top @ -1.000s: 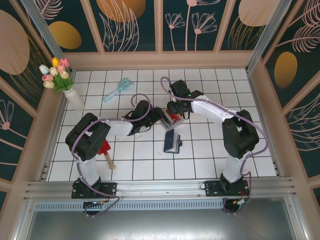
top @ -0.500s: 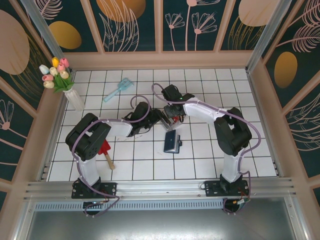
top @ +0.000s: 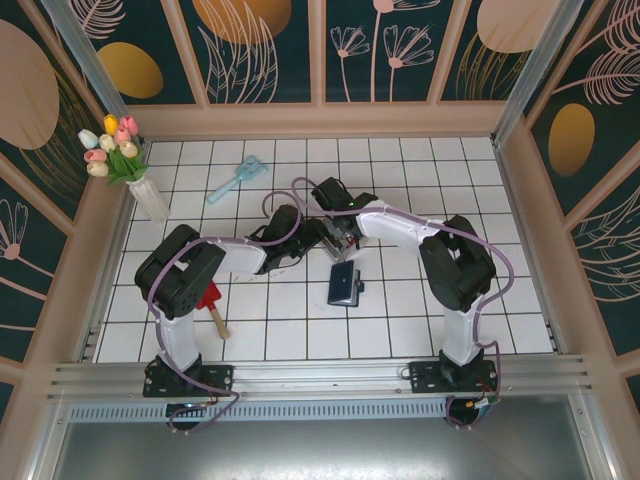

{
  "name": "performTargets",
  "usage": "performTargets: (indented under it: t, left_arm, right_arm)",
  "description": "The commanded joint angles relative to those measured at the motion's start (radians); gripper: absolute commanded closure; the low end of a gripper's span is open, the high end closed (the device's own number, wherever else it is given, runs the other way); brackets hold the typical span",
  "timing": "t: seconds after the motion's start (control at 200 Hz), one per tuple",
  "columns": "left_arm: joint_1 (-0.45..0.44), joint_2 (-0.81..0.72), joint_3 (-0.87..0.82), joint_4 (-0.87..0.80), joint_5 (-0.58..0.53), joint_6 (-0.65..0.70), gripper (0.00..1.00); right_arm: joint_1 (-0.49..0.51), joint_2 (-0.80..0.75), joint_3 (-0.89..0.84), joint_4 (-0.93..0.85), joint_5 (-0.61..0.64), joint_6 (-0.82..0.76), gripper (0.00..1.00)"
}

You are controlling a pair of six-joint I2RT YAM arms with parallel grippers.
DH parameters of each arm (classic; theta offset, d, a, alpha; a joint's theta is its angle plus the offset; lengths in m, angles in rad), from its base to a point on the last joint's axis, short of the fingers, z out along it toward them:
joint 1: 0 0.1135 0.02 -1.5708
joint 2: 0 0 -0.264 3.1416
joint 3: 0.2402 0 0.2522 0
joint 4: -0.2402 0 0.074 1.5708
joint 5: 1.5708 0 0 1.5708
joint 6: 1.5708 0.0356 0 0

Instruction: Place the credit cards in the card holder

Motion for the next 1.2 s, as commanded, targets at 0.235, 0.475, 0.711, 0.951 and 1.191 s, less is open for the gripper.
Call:
performTargets:
  t: [0.235, 0.475, 0.711, 0.951, 1.191]
  left_arm:
    - [0.003, 0.029, -0.009, 0.006, 0.01, -0.008, 0.47]
    - [0.002, 0.026, -0.014, 0.004, 0.008, -0.007, 0.47]
    - [0.002, 0.032, -0.007, 0.003, 0.012, -0.004, 0.48]
    - [0.003, 0.028, -0.009, 0.005, 0.011, -0.005, 0.48]
    - [0.003, 0.03, -0.003, 0.003, 0.013, -0.005, 0.48]
  right_arm:
    - [-0.001, -0.008, 0.021, -0.038, 0.098, -0.008, 0.63]
    - [0.0, -0.018, 0.027, -0.05, 0.1, 0.002, 0.65]
    - [-0.001, -0.033, 0.043, -0.064, 0.106, 0.003, 0.65]
    - [-0.001, -0.028, 0.041, -0.065, 0.098, 0.004, 0.66]
    - [-0.001, -0.042, 0.04, -0.066, 0.088, 0.011, 0.78]
